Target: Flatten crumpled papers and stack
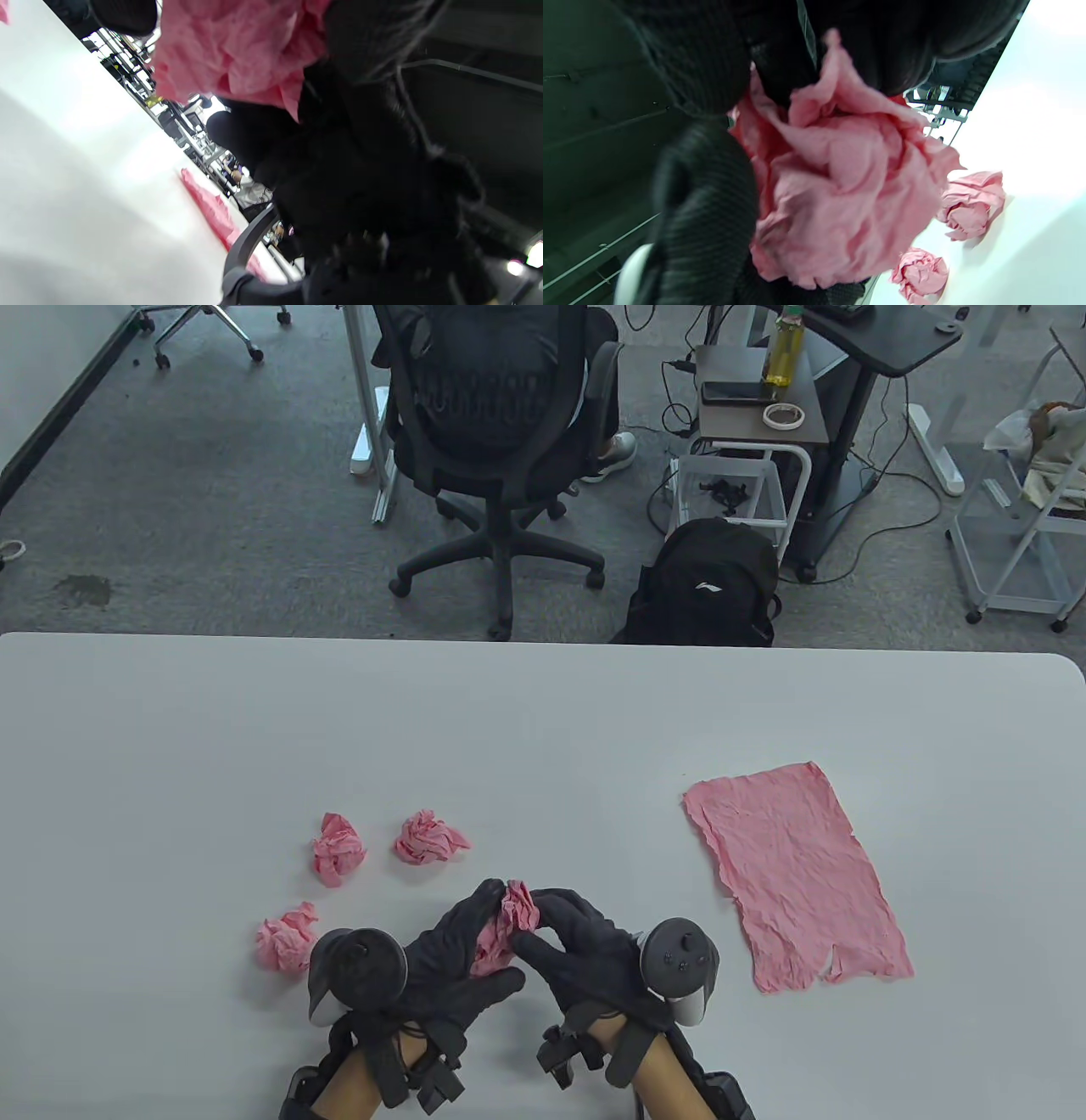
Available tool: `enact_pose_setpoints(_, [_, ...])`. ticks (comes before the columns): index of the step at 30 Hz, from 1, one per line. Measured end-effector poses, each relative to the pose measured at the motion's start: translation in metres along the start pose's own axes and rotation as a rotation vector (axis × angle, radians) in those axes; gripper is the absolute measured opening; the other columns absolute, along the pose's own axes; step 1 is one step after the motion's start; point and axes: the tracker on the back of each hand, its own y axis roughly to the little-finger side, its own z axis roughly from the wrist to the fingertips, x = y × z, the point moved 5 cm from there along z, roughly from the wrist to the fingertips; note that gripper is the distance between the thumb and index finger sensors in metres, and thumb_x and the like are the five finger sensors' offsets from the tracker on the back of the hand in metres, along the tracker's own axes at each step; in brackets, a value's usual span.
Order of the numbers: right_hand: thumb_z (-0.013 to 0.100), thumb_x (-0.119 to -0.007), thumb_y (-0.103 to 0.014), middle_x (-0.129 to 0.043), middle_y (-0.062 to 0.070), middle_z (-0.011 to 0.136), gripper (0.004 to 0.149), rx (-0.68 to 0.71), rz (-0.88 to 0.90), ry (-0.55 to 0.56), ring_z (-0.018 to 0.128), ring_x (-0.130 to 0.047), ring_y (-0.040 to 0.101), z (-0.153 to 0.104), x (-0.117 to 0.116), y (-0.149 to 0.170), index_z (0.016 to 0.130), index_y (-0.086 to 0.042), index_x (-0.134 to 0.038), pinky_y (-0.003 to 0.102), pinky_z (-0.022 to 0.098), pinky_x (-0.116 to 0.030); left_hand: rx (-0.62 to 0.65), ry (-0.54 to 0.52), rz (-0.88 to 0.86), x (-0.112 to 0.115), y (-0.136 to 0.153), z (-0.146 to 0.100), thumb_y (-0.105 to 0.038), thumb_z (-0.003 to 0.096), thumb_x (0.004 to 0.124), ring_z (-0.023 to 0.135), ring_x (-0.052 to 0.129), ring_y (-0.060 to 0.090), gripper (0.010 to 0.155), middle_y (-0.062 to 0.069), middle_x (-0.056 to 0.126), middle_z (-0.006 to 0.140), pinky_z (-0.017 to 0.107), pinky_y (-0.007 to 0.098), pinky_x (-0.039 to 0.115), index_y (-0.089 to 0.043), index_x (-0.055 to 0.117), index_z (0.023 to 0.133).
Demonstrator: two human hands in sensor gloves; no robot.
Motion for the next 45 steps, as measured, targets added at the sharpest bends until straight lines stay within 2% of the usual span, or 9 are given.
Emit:
enact_pose_setpoints(5, [0.046, -0.089, -0.037, -0.077, 0.018, 0.087, 0.072, -0.050, -0.021, -0.075, 0.077, -0.078, 0.048, 0.001, -0.008, 0.003, 0.100, -0.008, -0.051, 0.062, 0.054, -0.065, -0.083, -0.061, -0.223, -0.011, 0.020, -0.003, -0.047, 0.0558, 0.075, 0.085, 0.091, 0.022, 0.058, -0.003, 0.076, 0.097, 0.073, 0.049, 0.068, -0.026, 0.058, 0.108])
enact_pose_setpoints(15, [0.049, -0.087, -0.042, -0.055, 0.025, 0.107, 0.088, -0.120, 0.222, -0.233, 0.093, -0.058, 0.056, 0.002, -0.015, 0.019, 0.108, -0.014, -0.028, 0.070, 0.060, -0.053, -0.060, 0.196, -0.596, 0.022, 0.029, 0.004, -0.050, 0.0585, 0.064, 0.103, 0.077, 0.026, 0.054, -0.004, 0.076, 0.107, 0.076, 0.055, 0.062, -0.031, 0.061, 0.109])
enact_pose_setpoints(18, [0.046, -0.089, -0.038, -0.083, 0.015, 0.088, 0.073, -0.112, 0.139, -0.022, 0.077, -0.084, 0.044, 0.004, 0.007, 0.017, 0.103, -0.010, -0.052, 0.061, 0.054, -0.067, -0.056, 0.136, -0.529, 0.012, 0.027, 0.004, -0.049, 0.0585, 0.064, 0.097, 0.085, 0.023, 0.053, -0.004, 0.080, 0.103, 0.075, 0.051, 0.065, -0.031, 0.062, 0.108])
enact_pose_setpoints(25, [0.046, -0.090, -0.038, -0.093, 0.010, 0.062, 0.059, -0.226, 0.127, 0.077, 0.060, -0.093, 0.038, 0.000, 0.032, 0.032, 0.092, -0.006, -0.071, 0.059, 0.048, -0.072, -0.132, 0.017, -0.557, -0.002, 0.043, -0.002, -0.050, 0.0589, 0.063, 0.090, 0.090, 0.023, 0.052, -0.004, 0.085, 0.096, 0.073, 0.048, 0.067, -0.029, 0.064, 0.107])
enact_pose_setpoints(32, [0.047, -0.088, -0.033, -0.076, 0.018, 0.084, 0.070, -0.028, -0.410, 0.260, 0.080, -0.073, 0.048, -0.006, 0.046, -0.010, 0.101, -0.008, -0.052, 0.063, 0.054, -0.062, -0.191, -0.040, -0.567, -0.007, 0.051, -0.006, -0.050, 0.0591, 0.060, 0.089, 0.093, 0.025, 0.055, -0.001, 0.084, 0.098, 0.071, 0.048, 0.070, -0.023, 0.062, 0.107])
enact_pose_setpoints(36, [0.048, -0.087, -0.033, -0.065, 0.018, 0.095, 0.063, 0.288, -0.612, 0.206, 0.090, -0.061, 0.049, -0.010, 0.022, -0.055, 0.100, -0.013, -0.058, 0.065, 0.060, -0.056, -0.226, -0.094, -0.544, -0.012, 0.054, -0.008, -0.050, 0.0590, 0.058, 0.089, 0.093, 0.024, 0.056, -0.001, 0.083, 0.099, 0.072, 0.046, 0.071, -0.021, 0.059, 0.107])
enact_pose_setpoints(39, [0.047, -0.089, -0.032, -0.079, 0.016, 0.088, 0.055, 0.385, -0.587, -0.032, 0.087, -0.072, 0.046, -0.010, -0.020, -0.065, 0.095, -0.013, -0.071, 0.065, 0.060, -0.059, -0.193, -0.065, -0.586, -0.009, 0.051, -0.006, -0.051, 0.0588, 0.057, 0.091, 0.092, 0.023, 0.058, -0.001, 0.081, 0.101, 0.073, 0.046, 0.070, -0.021, 0.057, 0.108])
enact_pose_setpoints(43, [0.044, -0.089, -0.053, -0.019, 0.022, 0.113, 0.100, 0.230, -0.817, -0.300, 0.103, -0.021, 0.053, -0.012, -0.058, -0.039, 0.109, -0.018, -0.021, 0.073, 0.067, -0.034, -0.093, 0.076, -0.657, 0.004, 0.037, 0.001, -0.051, 0.0589, 0.057, 0.101, 0.083, 0.026, 0.065, 0.007, 0.061, 0.111, 0.075, 0.047, 0.067, -0.019, 0.038, 0.112])
enact_pose_setpoints(45, [0.045, -0.087, -0.054, -0.014, 0.021, 0.113, 0.104, 0.236, -0.871, -0.297, 0.104, -0.024, 0.053, -0.012, -0.057, -0.036, 0.107, -0.019, -0.012, 0.073, 0.067, -0.035, -0.094, 0.084, -0.623, 0.006, 0.034, 0.001, -0.048, 0.0590, 0.058, 0.103, 0.080, 0.028, 0.066, 0.007, 0.057, 0.112, 0.075, 0.049, 0.066, -0.018, 0.035, 0.113])
